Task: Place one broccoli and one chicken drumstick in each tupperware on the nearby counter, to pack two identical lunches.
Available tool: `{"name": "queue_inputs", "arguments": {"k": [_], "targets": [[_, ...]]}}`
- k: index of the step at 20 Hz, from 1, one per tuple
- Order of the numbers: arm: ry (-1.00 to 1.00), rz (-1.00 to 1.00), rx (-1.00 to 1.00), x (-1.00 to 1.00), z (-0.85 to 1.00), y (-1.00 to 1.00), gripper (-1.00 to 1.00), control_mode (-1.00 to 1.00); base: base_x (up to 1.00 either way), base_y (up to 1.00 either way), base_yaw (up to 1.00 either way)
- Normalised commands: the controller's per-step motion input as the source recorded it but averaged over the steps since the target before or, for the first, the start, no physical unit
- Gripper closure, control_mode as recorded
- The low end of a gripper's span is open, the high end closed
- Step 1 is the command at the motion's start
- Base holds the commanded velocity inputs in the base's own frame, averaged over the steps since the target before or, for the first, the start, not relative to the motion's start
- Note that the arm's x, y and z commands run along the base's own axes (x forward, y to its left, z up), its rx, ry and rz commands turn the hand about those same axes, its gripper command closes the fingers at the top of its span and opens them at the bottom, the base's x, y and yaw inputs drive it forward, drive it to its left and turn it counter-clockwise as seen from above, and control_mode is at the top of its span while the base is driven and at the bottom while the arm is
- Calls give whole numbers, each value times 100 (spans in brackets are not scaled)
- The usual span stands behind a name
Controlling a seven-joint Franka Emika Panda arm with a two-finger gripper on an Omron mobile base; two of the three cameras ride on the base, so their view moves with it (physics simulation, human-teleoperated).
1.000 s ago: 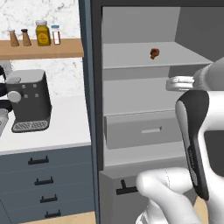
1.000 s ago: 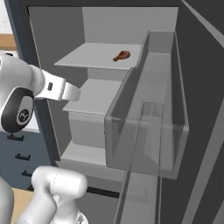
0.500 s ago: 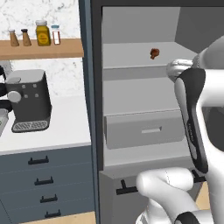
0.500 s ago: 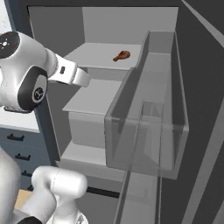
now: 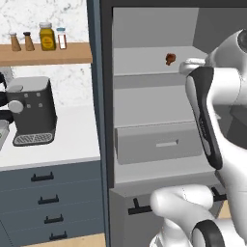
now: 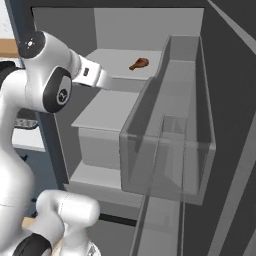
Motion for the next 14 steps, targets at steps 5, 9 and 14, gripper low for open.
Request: {"name": "queue_inputs", "arguments": {"k": [5,9,14], "targets": [[0,-2,0,59,0,-16,-100,-100,0,0,0],[0,-1,0,64,0,-15,-100,-100,0,0,0],[0,0,0,72,-1,-16,-100,-100,0,0,0]]}}
